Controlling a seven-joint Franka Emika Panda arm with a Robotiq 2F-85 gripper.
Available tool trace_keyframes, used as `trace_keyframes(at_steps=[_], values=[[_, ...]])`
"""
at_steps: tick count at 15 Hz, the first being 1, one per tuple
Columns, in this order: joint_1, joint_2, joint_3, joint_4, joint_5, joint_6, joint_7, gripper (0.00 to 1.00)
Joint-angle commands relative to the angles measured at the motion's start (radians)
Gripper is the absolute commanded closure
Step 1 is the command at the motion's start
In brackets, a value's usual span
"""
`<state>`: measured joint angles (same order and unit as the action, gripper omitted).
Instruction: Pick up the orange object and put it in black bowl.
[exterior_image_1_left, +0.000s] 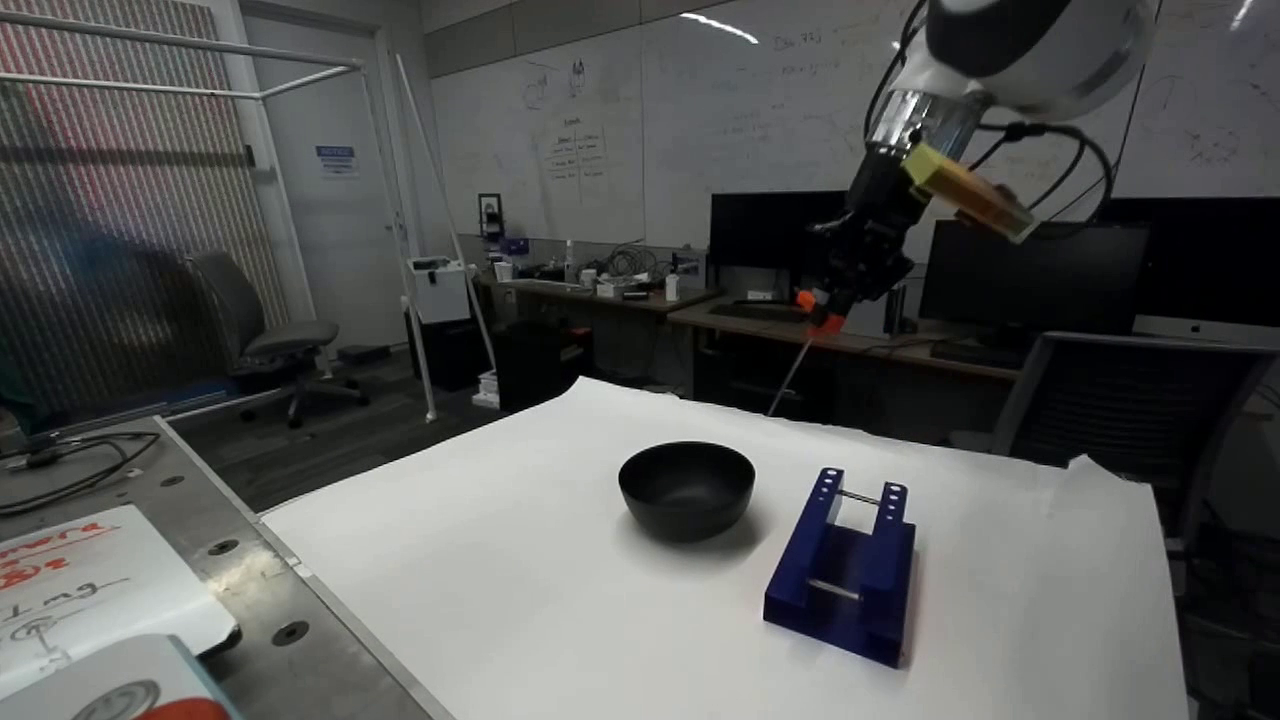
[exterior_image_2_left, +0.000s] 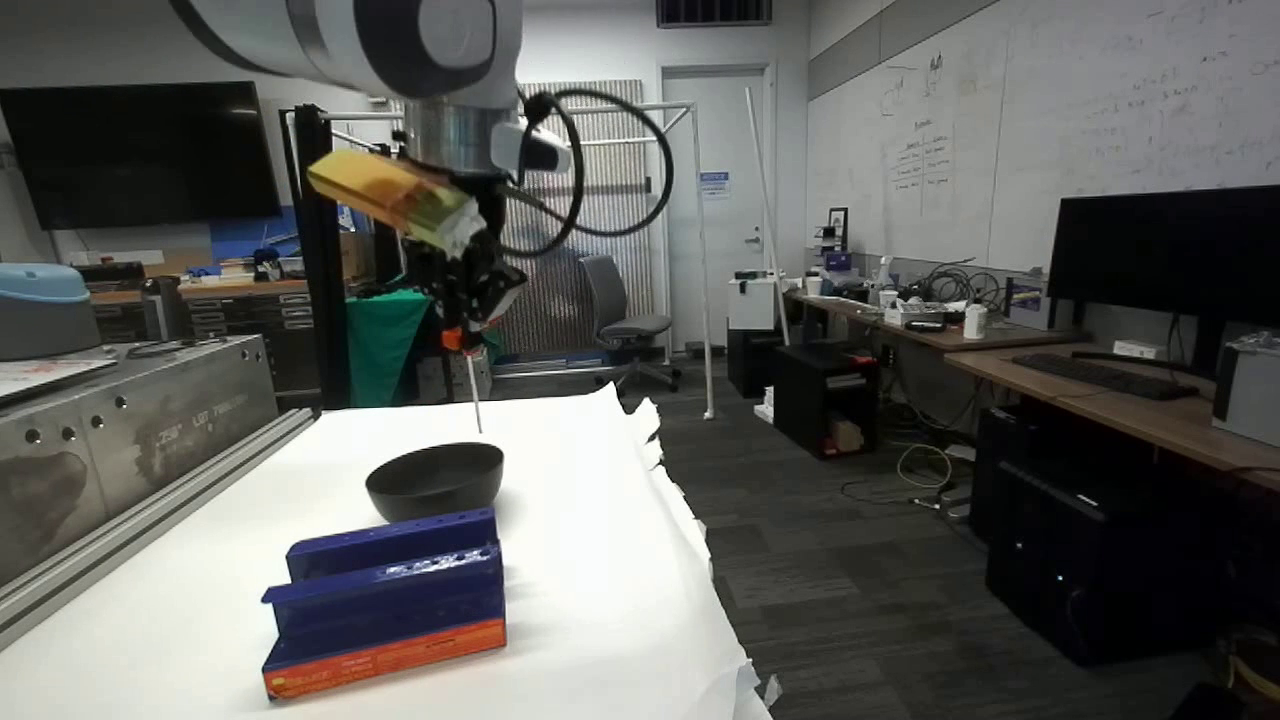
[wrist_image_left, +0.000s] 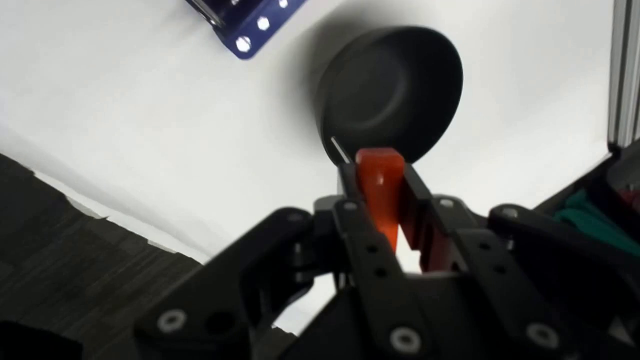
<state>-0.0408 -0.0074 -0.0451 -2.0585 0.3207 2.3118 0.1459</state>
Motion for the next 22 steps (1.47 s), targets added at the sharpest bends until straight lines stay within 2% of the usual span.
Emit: trace_keyframes(at_steps=[1,3,4,7,10,12,13,19,22], values=[[0.025,0.135,0.03,0.01,0.139,0.277,0.029,0.93],[0.034,0.221,0.069,0.014,0.253,0.448,0.011,0.92],[0.031,0.269,0.096,0.03,0.306,0.484,-0.009,0.92],[0.019,0.365,0.165,0.07,0.43,0.526,-0.064,0.93],[0.008,0.422,0.201,0.1,0.481,0.53,-0.086,0.91],[0.0,0.443,0.206,0.118,0.49,0.518,-0.093,0.53],[-0.004,0.451,0.207,0.121,0.49,0.513,-0.095,0.47],[-0.014,0.435,0.179,0.109,0.436,0.481,-0.074,0.01],[0.013,0.364,0.135,0.082,0.338,0.399,-0.029,0.0]])
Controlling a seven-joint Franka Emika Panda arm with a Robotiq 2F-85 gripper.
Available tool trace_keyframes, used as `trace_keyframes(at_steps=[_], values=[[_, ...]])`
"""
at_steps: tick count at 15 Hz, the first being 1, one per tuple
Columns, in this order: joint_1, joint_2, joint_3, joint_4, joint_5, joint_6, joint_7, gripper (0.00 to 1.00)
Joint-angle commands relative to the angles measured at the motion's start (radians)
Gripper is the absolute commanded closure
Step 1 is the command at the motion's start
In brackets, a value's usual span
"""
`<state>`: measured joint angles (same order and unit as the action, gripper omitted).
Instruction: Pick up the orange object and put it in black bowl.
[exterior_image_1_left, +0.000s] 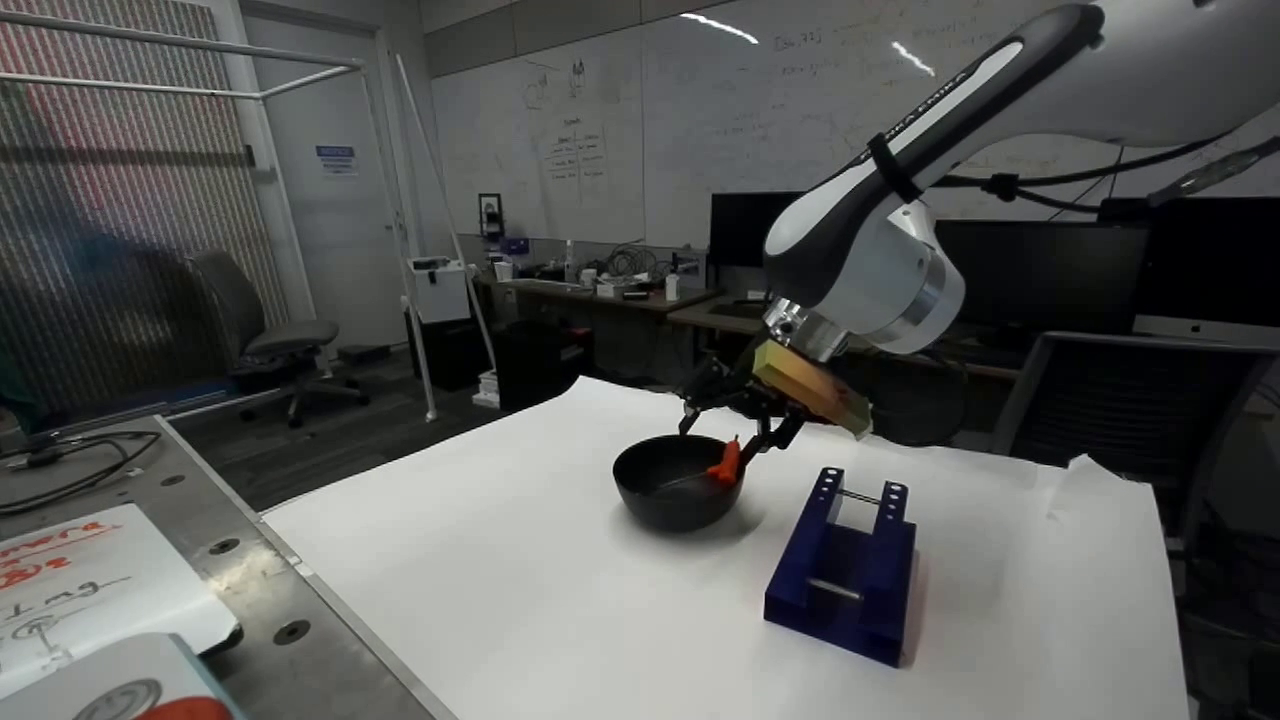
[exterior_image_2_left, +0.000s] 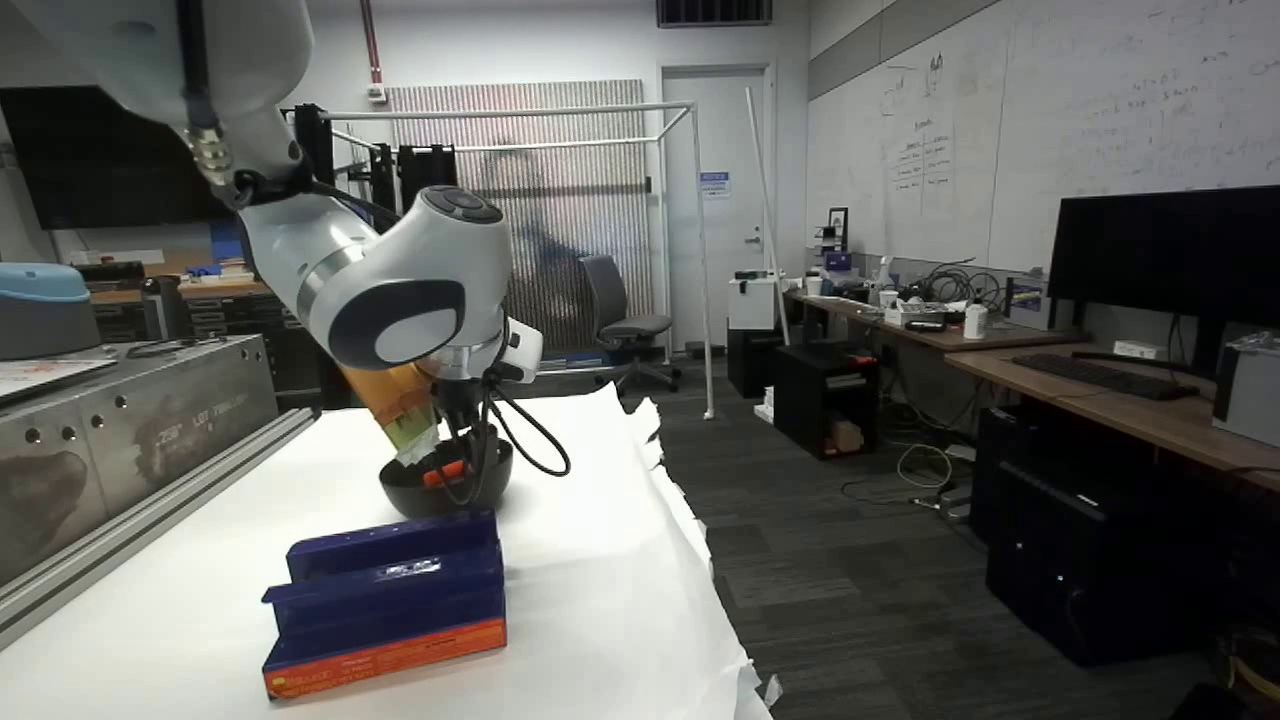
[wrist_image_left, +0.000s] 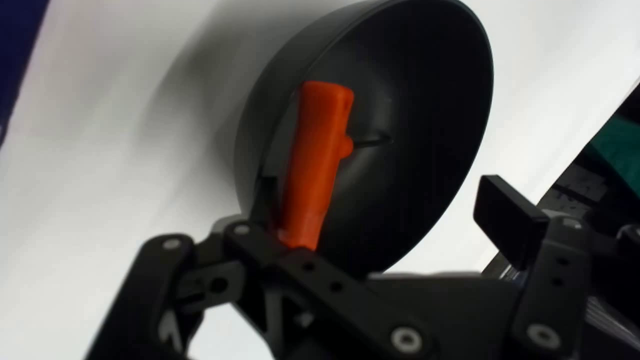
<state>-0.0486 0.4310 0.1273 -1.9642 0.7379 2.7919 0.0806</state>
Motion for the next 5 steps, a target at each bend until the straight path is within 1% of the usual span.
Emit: trace_keyframes(at_steps=[1,3,5], values=[[0.03,-0.099,-0.054,-0.016,-0.131,-0.128,0.064,0.0],[0.035,-0.167,-0.084,-0.015,-0.243,-0.278,0.128,0.0],[0.053,-0.22,-0.117,0.004,-0.393,-0.417,0.209,0.01]])
